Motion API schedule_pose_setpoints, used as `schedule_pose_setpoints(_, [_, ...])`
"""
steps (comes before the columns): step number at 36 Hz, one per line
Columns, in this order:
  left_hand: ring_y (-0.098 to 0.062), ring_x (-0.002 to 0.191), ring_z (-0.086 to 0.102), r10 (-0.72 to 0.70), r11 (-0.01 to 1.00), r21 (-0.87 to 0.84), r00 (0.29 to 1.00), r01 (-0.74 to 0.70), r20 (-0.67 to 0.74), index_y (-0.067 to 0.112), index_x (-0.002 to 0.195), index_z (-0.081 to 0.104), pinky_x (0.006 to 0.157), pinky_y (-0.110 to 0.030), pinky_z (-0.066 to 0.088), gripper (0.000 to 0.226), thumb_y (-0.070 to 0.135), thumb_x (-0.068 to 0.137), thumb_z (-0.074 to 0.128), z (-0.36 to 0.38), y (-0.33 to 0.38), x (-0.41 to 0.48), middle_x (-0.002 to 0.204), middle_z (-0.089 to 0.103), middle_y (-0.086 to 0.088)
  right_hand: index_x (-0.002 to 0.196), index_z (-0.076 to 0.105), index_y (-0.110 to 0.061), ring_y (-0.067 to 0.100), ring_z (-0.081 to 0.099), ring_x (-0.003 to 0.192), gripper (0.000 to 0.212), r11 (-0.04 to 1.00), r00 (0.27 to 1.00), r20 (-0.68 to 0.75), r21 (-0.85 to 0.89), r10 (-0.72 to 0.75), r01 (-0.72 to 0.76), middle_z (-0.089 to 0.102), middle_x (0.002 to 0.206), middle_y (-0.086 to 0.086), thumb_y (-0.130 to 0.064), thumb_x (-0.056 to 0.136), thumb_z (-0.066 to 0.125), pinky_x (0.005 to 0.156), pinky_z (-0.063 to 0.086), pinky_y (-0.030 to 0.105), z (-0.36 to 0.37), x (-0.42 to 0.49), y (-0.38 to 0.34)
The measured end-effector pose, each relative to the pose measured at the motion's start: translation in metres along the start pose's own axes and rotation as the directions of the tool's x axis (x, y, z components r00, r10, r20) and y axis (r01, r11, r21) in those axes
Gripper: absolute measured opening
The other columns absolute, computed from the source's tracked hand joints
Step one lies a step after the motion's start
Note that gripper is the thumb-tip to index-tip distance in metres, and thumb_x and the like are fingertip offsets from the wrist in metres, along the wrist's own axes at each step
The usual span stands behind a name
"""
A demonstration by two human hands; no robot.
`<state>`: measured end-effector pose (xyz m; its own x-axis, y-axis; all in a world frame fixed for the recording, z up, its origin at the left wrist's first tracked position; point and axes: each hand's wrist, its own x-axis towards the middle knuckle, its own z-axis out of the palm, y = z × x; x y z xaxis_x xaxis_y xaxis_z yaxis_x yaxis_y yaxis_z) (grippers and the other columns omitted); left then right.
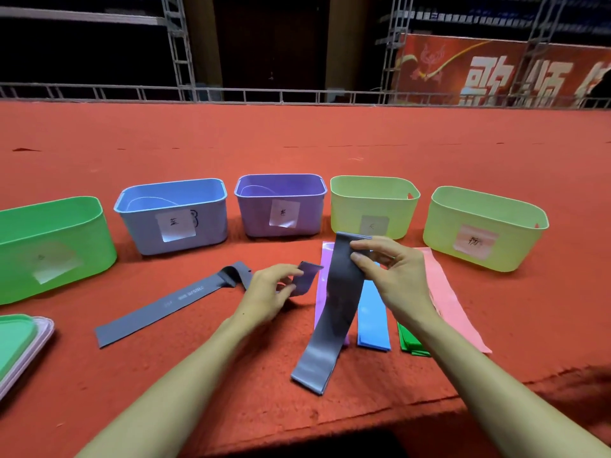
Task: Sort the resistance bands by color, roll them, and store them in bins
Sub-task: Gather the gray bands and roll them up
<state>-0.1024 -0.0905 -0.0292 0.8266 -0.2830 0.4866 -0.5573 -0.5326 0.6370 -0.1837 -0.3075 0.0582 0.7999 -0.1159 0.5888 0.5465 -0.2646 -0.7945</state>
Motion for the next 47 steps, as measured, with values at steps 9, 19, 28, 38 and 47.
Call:
schedule_pose_setpoints(9, [-0.001, 0.076, 0.064, -0.089, 0.978, -0.200, 0.986, 0.060, -0.140, 0.037, 0.100, 0.063, 0.074, -0.013, 0.050, 0.051, -0.010, 0.079, 0.064, -0.034, 0.048, -0.010, 0.103, 0.066, 0.014, 0.086, 0.074, -0.023, 0.011, 0.063, 0.078, 0.029, 0.999, 0.997, 0.073, 0.032, -0.009, 0.007, 0.069, 0.086, -0.015, 0.005, 0.082, 0.068, 0.075, 0.056, 0.041, 0.010, -0.002, -0.022])
schedule_pose_setpoints(19, [-0.006, 0.075, 0.065, -0.080, 0.918, -0.397, 0.972, -0.015, -0.223, 0.024, 0.117, 0.062, 0.075, -0.014, 0.049, 0.054, -0.014, 0.079, 0.063, -0.078, 0.103, -0.032, 0.114, 0.068, 0.008, 0.084, 0.074, -0.020, 0.006, 0.065, 0.082, 0.030, 0.994, 0.980, 0.183, 0.090, -0.075, 0.060, 0.070, 0.091, -0.008, 0.009, 0.079, 0.069, 0.069, 0.051, 0.019, 0.026, 0.002, -0.051])
schedule_pose_setpoints(28, [-0.007, 0.088, 0.067, -0.052, 0.868, -0.491, 0.972, -0.069, -0.229, 0.028, 0.111, 0.064, 0.079, -0.017, 0.050, 0.055, -0.018, 0.081, 0.058, -0.098, 0.135, -0.044, 0.097, 0.071, 0.016, 0.087, 0.074, -0.008, 0.007, 0.066, 0.080, 0.024, 0.983, 0.970, 0.210, 0.164, -0.120, 0.086, 0.071, 0.094, 0.008, 0.013, 0.080, 0.066, 0.059, 0.052, 0.020, 0.040, 0.003, -0.074])
schedule_pose_setpoints(38, [-0.013, 0.091, 0.066, -0.111, 0.808, -0.587, 0.965, -0.052, -0.238, 0.019, 0.111, 0.064, 0.084, -0.036, 0.056, 0.047, -0.018, 0.084, 0.055, -0.101, 0.144, -0.052, 0.098, 0.070, 0.009, 0.081, 0.076, -0.012, 0.012, 0.067, 0.079, 0.027, 0.963, 0.983, 0.173, 0.269, -0.056, 0.008, 0.072, 0.088, 0.002, 0.012, 0.083, 0.063, 0.058, 0.053, 0.026, 0.045, -0.001, -0.086])
schedule_pose_setpoints(47, [-0.017, 0.094, 0.061, -0.126, 0.754, -0.655, 0.968, -0.049, -0.218, 0.026, 0.108, 0.055, 0.079, -0.035, 0.054, 0.052, -0.018, 0.081, 0.054, -0.098, 0.147, -0.051, 0.108, 0.062, -0.002, 0.081, 0.076, -0.017, 0.017, 0.068, 0.084, 0.036, 0.963, 0.982, 0.172, 0.269, -0.081, 0.032, 0.073, 0.088, 0.003, 0.016, 0.082, 0.062, 0.073, 0.057, 0.035, 0.045, -0.001, -0.089])
